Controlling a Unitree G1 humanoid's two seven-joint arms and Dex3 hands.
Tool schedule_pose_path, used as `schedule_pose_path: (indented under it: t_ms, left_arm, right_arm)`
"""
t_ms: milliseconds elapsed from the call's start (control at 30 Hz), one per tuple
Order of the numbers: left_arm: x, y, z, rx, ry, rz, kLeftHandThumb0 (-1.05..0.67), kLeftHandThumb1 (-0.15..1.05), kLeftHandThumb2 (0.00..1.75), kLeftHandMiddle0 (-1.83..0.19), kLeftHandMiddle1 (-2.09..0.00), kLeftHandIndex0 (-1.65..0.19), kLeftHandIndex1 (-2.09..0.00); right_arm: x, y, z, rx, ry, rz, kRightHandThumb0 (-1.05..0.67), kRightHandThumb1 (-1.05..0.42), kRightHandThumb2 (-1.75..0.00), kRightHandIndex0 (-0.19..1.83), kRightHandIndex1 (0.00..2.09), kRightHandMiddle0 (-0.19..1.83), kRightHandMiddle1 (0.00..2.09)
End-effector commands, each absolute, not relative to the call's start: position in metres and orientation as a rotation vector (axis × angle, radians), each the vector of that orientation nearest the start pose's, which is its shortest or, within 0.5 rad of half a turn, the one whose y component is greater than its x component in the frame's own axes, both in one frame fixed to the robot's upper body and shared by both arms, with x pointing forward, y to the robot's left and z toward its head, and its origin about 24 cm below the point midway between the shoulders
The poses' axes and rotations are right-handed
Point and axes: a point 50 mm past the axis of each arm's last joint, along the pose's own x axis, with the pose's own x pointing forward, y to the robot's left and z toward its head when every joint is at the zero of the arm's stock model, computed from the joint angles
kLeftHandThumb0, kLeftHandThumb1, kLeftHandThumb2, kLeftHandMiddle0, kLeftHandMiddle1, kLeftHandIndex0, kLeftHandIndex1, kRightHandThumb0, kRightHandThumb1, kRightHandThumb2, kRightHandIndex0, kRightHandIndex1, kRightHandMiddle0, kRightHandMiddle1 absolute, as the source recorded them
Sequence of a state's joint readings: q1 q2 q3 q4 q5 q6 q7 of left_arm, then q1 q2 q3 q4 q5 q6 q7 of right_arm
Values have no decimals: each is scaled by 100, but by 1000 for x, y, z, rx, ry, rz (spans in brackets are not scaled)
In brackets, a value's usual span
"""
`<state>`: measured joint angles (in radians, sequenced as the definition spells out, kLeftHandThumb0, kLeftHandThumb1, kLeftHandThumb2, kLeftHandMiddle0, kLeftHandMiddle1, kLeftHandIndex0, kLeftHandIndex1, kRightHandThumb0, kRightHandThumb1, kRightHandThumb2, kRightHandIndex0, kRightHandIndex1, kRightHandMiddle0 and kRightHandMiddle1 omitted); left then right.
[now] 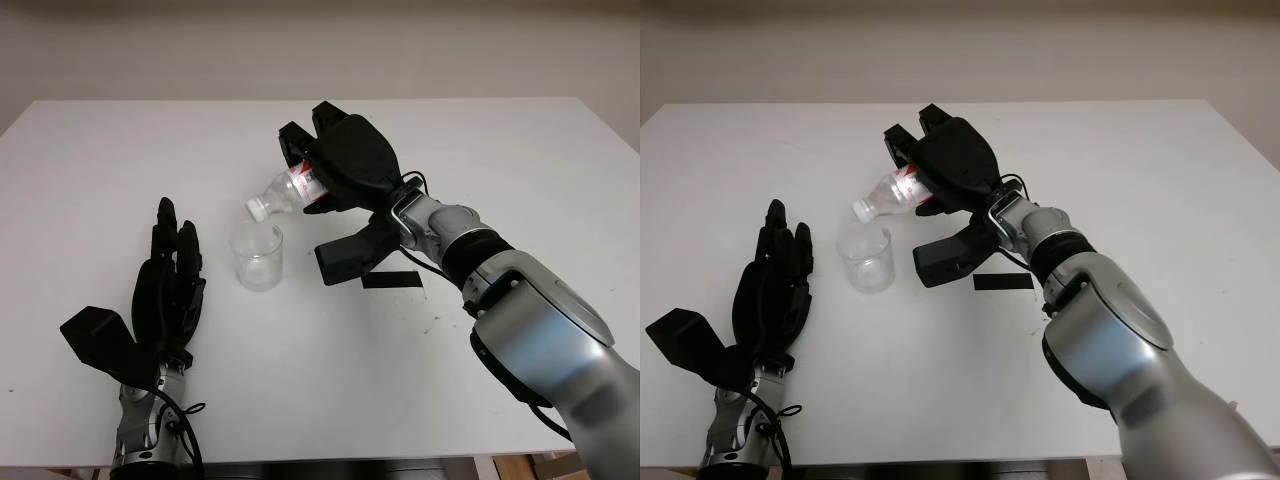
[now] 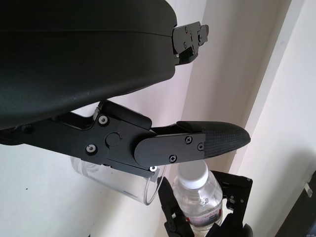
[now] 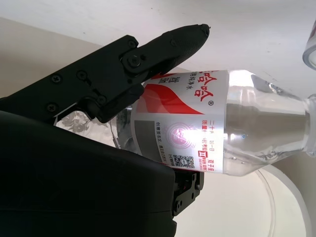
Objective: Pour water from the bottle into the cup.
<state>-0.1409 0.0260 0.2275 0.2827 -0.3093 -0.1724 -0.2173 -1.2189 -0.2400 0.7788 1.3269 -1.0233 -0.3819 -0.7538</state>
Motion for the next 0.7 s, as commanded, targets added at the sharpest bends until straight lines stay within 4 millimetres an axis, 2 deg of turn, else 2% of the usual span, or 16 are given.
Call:
schedule_pose_path:
  t_ms: [0,200,500,667]
  left_arm:
    - [263,189,7,-331,8,40,-74,105,49,19,-5,19,-5]
    - [264,189,6,-326,11,40,-76,105,48,19,-5,19,-5]
    - [264,189,5,-326,14,42,-76,105,47,19,-5,19,-5]
    - [264,188,5,-322,15,43,-76,105,49,18,-6,18,-6]
  right_arm:
    - [400,-74,173,-1667,-987,159,-47,-105,-22,114,209,66,209]
    - [397,-72,175,-1680,-1076,141,-48,-105,-20,114,209,61,209]
    - [396,-71,176,-1805,-1216,100,-54,-105,-19,115,209,50,209]
    - [395,-71,175,-1824,-1259,86,-54,-105,-21,116,209,54,209]
